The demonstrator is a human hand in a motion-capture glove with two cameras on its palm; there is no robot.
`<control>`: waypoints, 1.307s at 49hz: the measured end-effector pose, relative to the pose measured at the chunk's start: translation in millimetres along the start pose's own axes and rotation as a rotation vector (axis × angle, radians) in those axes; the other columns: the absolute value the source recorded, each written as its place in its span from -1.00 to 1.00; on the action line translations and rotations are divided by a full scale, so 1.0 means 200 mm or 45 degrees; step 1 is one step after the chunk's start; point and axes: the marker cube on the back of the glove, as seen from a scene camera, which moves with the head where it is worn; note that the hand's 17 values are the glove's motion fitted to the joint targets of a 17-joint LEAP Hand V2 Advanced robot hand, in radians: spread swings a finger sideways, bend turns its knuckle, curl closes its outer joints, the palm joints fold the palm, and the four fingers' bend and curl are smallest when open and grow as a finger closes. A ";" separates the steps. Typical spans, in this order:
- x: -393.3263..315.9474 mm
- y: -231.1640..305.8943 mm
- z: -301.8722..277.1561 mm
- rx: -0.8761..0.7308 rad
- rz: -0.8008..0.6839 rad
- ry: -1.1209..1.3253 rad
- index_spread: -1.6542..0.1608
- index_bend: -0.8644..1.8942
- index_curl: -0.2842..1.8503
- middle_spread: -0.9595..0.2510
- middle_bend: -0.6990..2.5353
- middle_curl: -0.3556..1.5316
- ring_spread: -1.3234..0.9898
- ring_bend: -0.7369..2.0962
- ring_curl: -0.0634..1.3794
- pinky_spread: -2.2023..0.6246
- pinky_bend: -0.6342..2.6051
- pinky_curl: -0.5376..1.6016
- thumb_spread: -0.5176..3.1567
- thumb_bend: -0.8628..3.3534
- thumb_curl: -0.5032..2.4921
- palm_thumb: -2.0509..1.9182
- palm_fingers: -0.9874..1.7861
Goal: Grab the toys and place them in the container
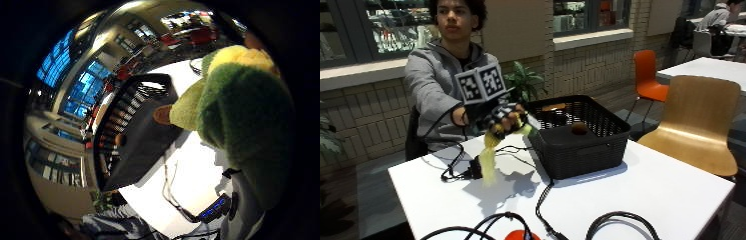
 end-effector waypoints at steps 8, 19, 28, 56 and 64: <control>-0.45 -0.05 -0.16 0.049 -0.228 -0.061 0.57 -0.19 -0.46 0.06 0.06 0.48 -0.20 0.57 0.17 0.35 -0.01 0.00 0.13 -0.43 -0.32 0.36 0.13; -1.01 -0.06 -0.09 -0.017 -0.477 0.051 0.57 -0.15 -0.39 0.02 0.07 0.57 -0.21 0.59 0.20 0.35 0.01 0.02 0.13 -0.43 -0.30 0.36 0.08; -1.15 -0.03 -0.03 -0.155 -0.733 0.161 0.57 -0.12 -0.33 0.00 0.07 0.62 -0.20 0.59 0.21 0.36 0.01 0.02 0.13 -0.44 -0.30 0.35 0.03; 0.05 -0.06 0.22 -0.417 0.100 -0.120 0.57 -0.32 -0.52 0.58 -0.47 0.07 0.04 -0.26 -0.35 0.56 -0.17 -0.13 0.01 -0.61 -0.47 0.01 -0.43; 0.50 -0.10 0.39 -0.337 0.362 -0.273 0.56 -0.28 -0.53 0.62 -0.44 0.03 0.04 -0.22 -0.34 0.56 -0.18 -0.14 0.04 -0.59 -0.47 0.04 -0.31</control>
